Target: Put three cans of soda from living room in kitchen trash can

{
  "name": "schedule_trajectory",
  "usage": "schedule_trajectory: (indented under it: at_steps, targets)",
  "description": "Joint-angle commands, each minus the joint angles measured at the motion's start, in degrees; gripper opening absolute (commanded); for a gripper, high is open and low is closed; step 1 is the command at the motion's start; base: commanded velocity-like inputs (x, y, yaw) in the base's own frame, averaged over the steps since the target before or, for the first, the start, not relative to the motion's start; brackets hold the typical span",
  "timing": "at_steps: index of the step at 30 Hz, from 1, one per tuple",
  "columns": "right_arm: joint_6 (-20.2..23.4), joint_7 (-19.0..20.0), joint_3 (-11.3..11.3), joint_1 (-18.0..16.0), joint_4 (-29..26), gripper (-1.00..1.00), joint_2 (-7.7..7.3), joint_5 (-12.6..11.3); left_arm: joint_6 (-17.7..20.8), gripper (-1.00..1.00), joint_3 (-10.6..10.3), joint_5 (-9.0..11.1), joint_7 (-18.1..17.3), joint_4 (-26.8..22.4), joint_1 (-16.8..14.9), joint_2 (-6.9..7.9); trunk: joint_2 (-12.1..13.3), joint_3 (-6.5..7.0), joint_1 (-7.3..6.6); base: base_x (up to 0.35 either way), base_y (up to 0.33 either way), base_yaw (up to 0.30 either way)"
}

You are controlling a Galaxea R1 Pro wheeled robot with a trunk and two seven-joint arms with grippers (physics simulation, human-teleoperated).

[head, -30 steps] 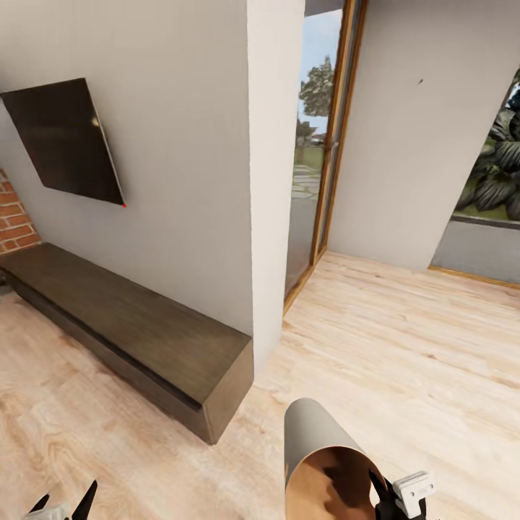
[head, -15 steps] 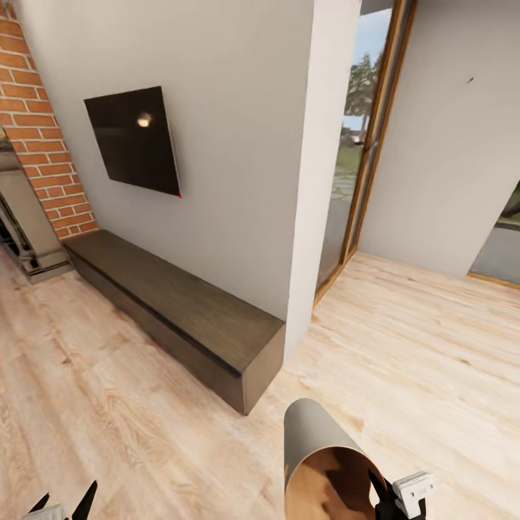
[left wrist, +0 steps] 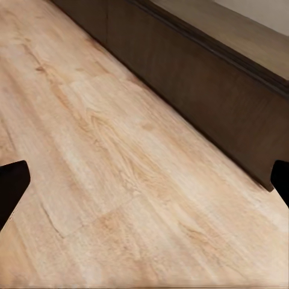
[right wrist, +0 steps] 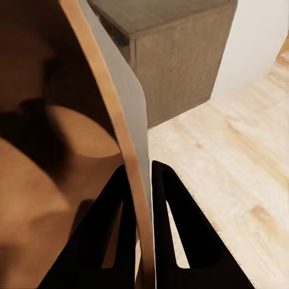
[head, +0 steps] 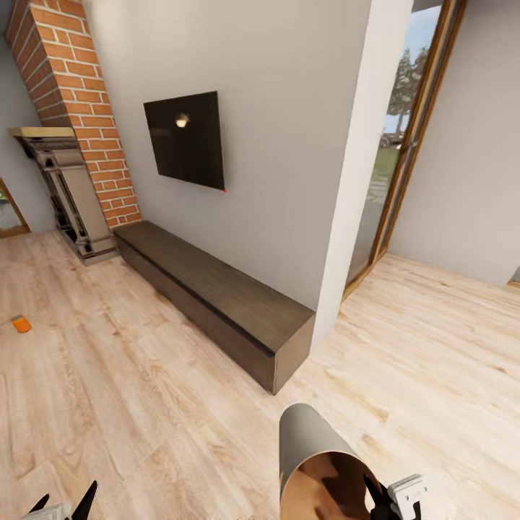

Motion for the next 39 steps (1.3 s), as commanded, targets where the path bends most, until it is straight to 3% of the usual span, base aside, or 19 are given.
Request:
schedule_trajectory:
  at_steps: [1,10,23,39]
  targets:
    - [0.1,0.5,0.0,0.0,-0.1,-1.0,0.0,-0.7,0.0,1.0,0.0,0.0,0.0,0.0,0.0,0.0,0.0,0.01,0.0,-0.111,0.056,0.074]
    - [0.1,0.5,0.1,0.0,0.1,-1.0,0.0,-0.7,0.0,1.0,0.0,0.1,-0.1,1.3,0.0,0.07,0.0,0.01,0.0,-0.066,0.08,0.022]
    - [0.1,0.5,0.1,0.0,0.4,-1.0,0.04,-0.7,0.0,1.0,0.0,0.1,-0.3,2.2,0.0,0.09,0.0,0.01,0.0,0.024,0.239,0.014]
    - [0.1,0.5,0.1,0.0,0.4,-1.0,0.04,-0.7,0.0,1.0,0.0,0.1,-0.3,2.2,0.0,0.09,0.0,0.01,0.0,0.0,0.286,0.219]
